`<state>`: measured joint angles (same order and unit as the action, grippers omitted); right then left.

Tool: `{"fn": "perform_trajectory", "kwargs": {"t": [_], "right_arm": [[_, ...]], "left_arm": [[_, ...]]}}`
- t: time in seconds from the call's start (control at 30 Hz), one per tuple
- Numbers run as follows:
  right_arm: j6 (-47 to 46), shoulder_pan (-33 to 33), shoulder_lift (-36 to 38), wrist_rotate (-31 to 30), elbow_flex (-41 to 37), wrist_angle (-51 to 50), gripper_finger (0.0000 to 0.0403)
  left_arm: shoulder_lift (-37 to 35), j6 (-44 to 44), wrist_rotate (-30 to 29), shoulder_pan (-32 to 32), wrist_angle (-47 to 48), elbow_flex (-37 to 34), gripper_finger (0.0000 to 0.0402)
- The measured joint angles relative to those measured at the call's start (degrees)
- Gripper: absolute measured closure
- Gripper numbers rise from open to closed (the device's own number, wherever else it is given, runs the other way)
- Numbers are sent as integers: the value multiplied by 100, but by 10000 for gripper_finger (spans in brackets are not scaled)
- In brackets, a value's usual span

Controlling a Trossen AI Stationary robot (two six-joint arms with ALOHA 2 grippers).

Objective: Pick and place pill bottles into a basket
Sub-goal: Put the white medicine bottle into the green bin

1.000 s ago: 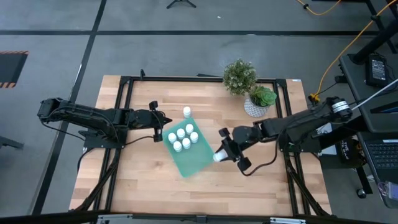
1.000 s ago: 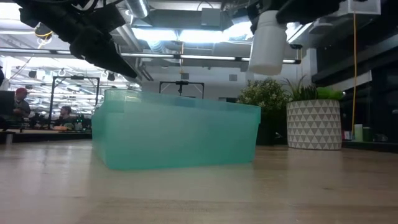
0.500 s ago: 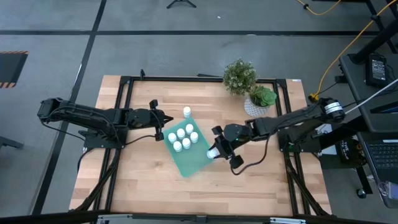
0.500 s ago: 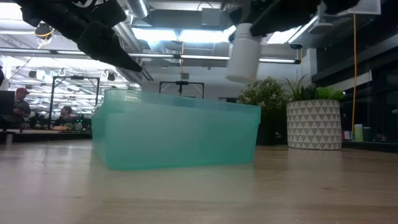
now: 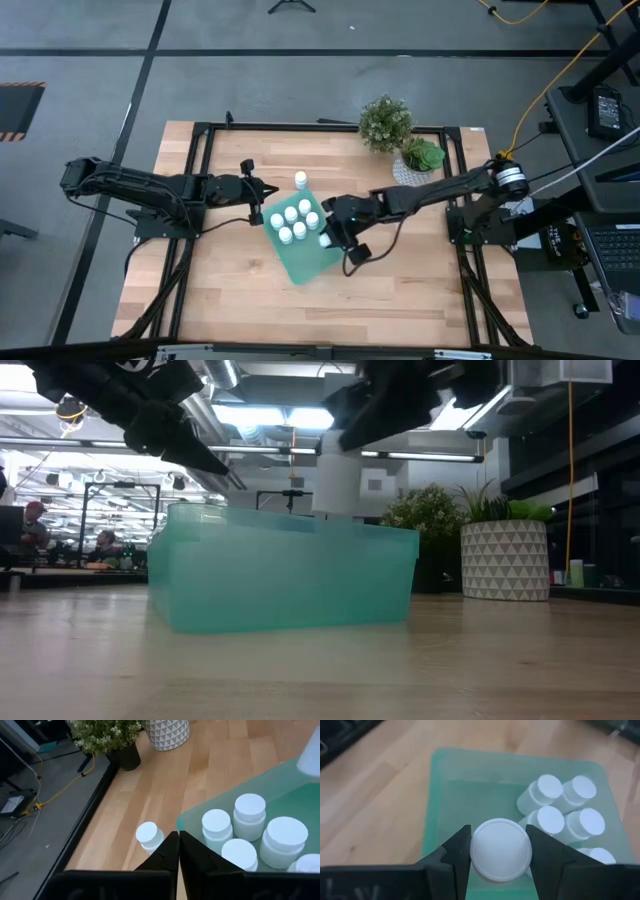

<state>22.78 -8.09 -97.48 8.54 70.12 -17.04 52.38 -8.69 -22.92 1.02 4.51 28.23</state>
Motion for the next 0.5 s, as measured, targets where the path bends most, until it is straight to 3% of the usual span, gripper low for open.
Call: {"fn": "perform_trajectory", "kwargs": {"t": [0.17, 0.5], "right_arm": [[59, 166, -350, -2, 387, -404, 251], [129, 407, -511, 324, 282, -121, 251]], "left_arm": [[0, -4, -2, 0, -4, 0, 396], [0, -4, -3, 0, -2, 0, 396]]}}
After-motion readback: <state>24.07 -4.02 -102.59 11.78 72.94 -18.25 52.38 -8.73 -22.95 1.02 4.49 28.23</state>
